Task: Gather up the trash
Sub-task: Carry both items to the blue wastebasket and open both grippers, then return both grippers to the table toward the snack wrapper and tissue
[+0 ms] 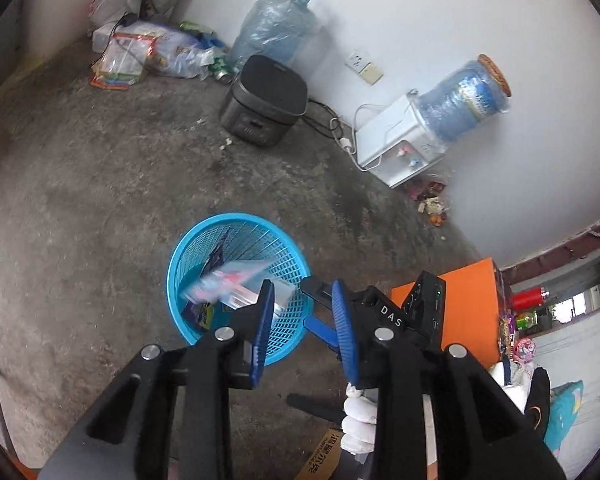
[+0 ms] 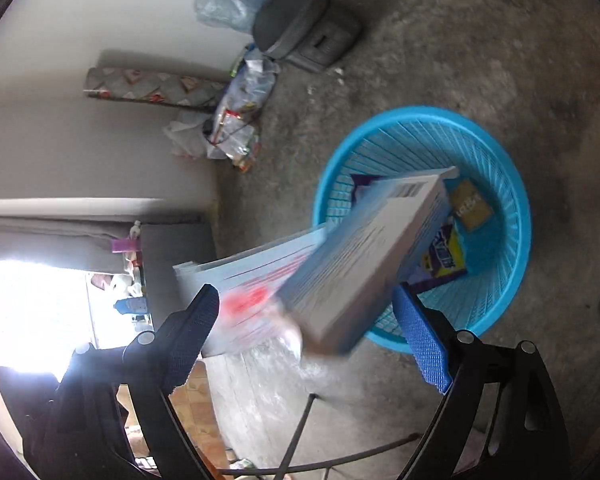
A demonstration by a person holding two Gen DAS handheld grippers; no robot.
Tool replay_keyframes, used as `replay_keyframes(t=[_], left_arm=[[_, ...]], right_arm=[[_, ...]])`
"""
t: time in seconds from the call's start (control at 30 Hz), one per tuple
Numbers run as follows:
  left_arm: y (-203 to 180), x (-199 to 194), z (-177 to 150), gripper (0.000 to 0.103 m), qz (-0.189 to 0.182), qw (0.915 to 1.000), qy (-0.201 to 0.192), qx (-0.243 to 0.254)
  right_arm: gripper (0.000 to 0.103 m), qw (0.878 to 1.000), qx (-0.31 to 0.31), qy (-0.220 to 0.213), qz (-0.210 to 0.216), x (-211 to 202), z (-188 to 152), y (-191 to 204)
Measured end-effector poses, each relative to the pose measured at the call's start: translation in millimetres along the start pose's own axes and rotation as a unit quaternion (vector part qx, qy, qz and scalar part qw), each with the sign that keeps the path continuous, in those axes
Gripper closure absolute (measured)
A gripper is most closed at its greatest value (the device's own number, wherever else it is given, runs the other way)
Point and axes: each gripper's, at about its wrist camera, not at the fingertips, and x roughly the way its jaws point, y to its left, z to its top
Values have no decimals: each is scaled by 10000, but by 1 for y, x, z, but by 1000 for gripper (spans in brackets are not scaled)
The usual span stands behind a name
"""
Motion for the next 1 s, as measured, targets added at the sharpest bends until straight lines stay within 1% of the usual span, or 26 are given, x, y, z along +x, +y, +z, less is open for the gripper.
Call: replay_keyframes(t=[0.1, 0.23, 0.37, 0.5, 0.6, 0.67, 0.7, 0.77, 0.8, 0.87, 0.9, 0.93, 1.0], left_arm=[[9, 3, -7, 73, -7, 10000, 46, -33], [9, -11, -9, 73, 96, 9999, -60, 106], [3, -41, -12, 73, 227, 9988, -350, 240], [-3, -81, -19, 71, 332, 9963, -725, 311], [-10, -119, -30, 62, 405, 9916, -1147, 433], [-17, -146, -39, 51, 502, 9872, -1408, 565], [-20, -161, -44, 48, 518, 9844, -1563, 622], [-23, -192, -53, 36, 566, 9787, -1847, 701], [-24, -207, -59, 34, 616, 9753, -1992, 729], [-27, -237, -71, 26, 708, 9685, -2260, 772], [-27, -251, -77, 24, 775, 9652, -2376, 772], [-26, -266, -84, 20, 845, 9614, -2507, 759], [-23, -294, -100, 17, 986, 9530, -2779, 700]], right_arm=[[19, 10000, -43, 73, -19, 3, -9, -6], [19, 9998, -186, 63, -12, -4, -14, -2], [19, 9995, -308, 23, 85, -12, -18, 9], [19, 9974, -712, -45, 21, -21, -30, 30], [19, 9918, -1258, -179, -103, -33, -45, 55], [19, 9849, -1690, -326, -192, -43, -59, 76], [19, 9805, -1909, -409, -222, -49, -66, 86], [19, 9702, -2339, -586, -237, -61, -82, 106], [19, 9640, -2560, -679, -250, -67, -91, 116], [19, 9492, -3014, -871, -242, -81, -110, 137], [18, 9410, -3235, -968, -241, -88, -120, 146], [16, 9318, -3460, -1075, -241, -94, -130, 156], [12, 9106, -3914, -1307, -205, -106, -150, 173]])
